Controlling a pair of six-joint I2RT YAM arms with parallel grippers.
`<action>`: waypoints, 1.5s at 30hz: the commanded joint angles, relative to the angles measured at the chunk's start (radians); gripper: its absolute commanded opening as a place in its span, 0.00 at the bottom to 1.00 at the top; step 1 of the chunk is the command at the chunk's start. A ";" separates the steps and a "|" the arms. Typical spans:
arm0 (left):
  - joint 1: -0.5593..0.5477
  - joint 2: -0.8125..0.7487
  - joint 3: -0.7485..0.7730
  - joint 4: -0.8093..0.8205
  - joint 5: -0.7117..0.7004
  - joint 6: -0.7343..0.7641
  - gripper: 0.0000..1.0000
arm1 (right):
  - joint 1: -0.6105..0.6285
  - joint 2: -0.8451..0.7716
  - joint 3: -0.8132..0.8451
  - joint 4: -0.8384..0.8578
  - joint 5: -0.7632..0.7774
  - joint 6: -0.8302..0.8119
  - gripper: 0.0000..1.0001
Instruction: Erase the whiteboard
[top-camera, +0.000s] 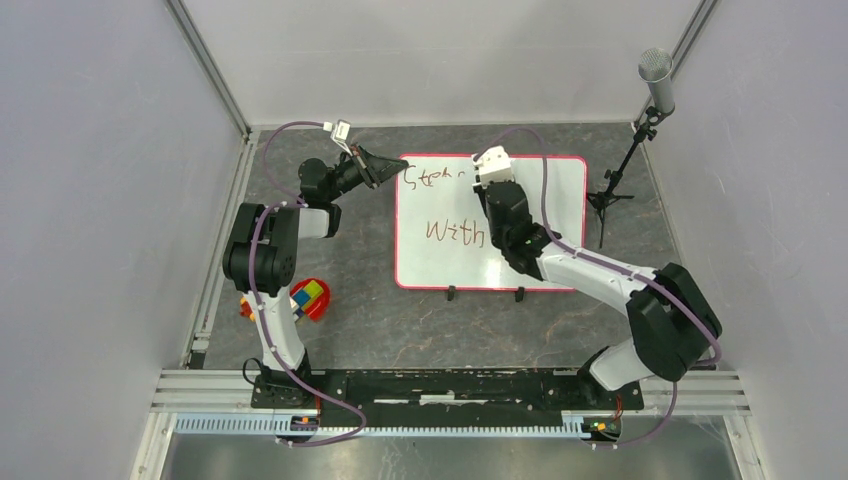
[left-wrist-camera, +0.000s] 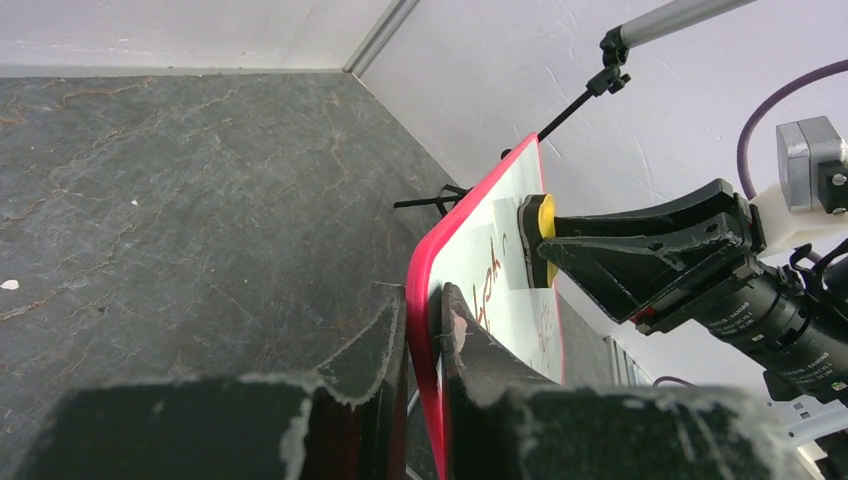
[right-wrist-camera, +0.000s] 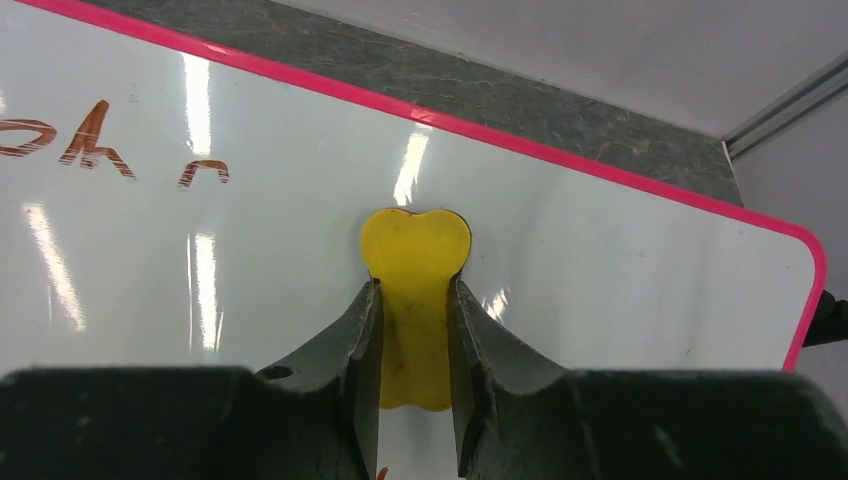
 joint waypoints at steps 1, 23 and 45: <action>0.007 -0.049 -0.006 0.062 -0.016 0.104 0.02 | 0.006 0.041 0.068 -0.055 0.018 -0.043 0.21; 0.006 -0.058 -0.009 0.077 -0.018 0.098 0.02 | 0.081 0.178 0.238 -0.120 -0.016 0.033 0.21; 0.006 -0.065 -0.012 0.074 -0.020 0.111 0.02 | 0.193 0.436 0.666 -0.487 -0.151 0.073 0.20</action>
